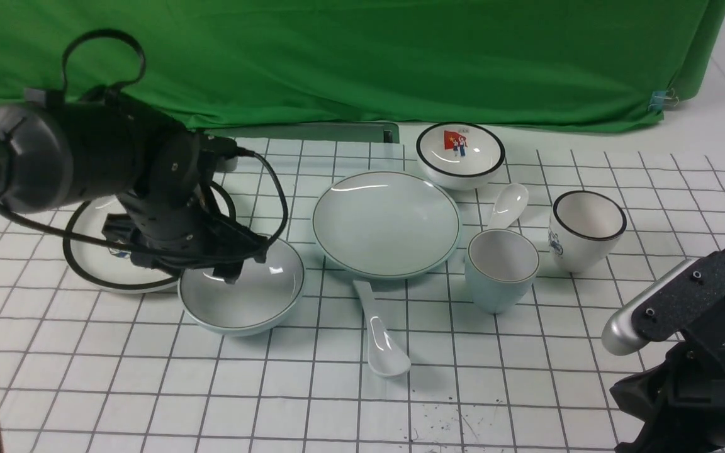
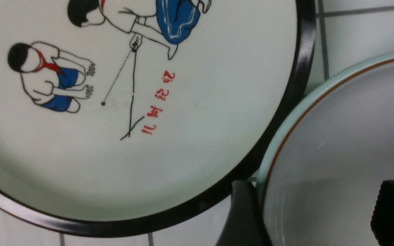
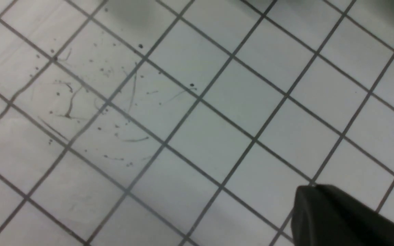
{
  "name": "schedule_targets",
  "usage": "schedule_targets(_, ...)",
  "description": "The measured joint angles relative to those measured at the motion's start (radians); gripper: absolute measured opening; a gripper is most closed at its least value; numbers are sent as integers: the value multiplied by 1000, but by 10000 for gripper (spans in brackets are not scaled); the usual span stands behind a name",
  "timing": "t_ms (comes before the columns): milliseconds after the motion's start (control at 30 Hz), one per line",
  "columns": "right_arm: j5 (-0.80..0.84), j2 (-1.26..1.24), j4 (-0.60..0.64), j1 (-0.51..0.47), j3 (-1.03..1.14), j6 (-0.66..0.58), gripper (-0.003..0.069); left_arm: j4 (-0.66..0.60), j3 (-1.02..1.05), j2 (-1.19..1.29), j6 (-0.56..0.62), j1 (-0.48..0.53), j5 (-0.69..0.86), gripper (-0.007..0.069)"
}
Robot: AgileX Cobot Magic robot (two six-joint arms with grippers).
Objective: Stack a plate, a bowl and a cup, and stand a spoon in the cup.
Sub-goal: Use the left arm to grab a blue rice bowl, then use the left arm to put the blue rice bowl into the blue large plate in the middle
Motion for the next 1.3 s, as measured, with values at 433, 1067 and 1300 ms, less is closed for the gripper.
schedule_targets(433,-5,0,0,0,0,0,37,-126,-131,28,140,5,-31,-12)
schedule_targets(1067,-24,1,0,0,0,3,62,-596,-601,388,537,-11,-39,-10)
schedule_targets(1300,-15,8,10,0,-2,92,81,-598,-611,397,544,-24,-45,85)
